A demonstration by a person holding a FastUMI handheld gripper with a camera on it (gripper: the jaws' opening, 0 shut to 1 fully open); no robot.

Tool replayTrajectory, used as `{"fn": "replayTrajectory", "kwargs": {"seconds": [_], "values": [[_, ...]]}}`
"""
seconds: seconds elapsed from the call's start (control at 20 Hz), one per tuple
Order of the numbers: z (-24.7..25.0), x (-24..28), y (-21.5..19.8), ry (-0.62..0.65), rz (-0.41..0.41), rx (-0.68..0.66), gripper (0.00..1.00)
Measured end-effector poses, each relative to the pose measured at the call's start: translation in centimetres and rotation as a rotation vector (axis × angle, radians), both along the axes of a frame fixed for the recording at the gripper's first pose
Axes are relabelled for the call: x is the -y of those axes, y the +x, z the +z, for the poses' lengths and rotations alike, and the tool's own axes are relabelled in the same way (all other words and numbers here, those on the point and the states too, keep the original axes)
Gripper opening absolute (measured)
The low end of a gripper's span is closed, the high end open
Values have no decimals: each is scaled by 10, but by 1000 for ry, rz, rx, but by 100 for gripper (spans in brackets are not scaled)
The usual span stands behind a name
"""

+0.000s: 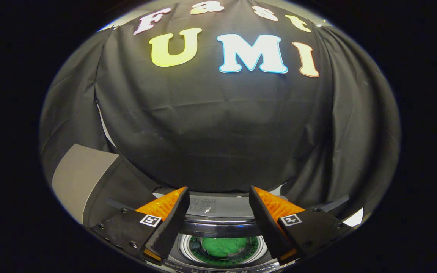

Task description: Put the clothes into the washing machine and then close the washing machine lid.

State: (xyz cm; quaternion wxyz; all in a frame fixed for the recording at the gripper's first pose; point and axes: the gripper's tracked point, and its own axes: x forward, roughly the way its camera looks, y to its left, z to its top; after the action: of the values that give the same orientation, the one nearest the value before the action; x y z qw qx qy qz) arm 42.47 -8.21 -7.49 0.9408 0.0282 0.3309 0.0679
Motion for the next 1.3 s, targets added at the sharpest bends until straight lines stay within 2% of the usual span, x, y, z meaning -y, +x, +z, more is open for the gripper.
{"fn": "replayTrajectory", "kwargs": {"seconds": [0.55, 0.8, 1.05, 1.2, 1.3], "values": [[-17, 3, -61, 1, -26, 45, 97], [-52, 0, -110, 17, -37, -22, 97], [-70, 1, -153, 51, -98, -42, 97], [-65, -5, -173, 64, -105, -12, 97], [-53, -11, -185, 52, -94, 56, 97]]}}
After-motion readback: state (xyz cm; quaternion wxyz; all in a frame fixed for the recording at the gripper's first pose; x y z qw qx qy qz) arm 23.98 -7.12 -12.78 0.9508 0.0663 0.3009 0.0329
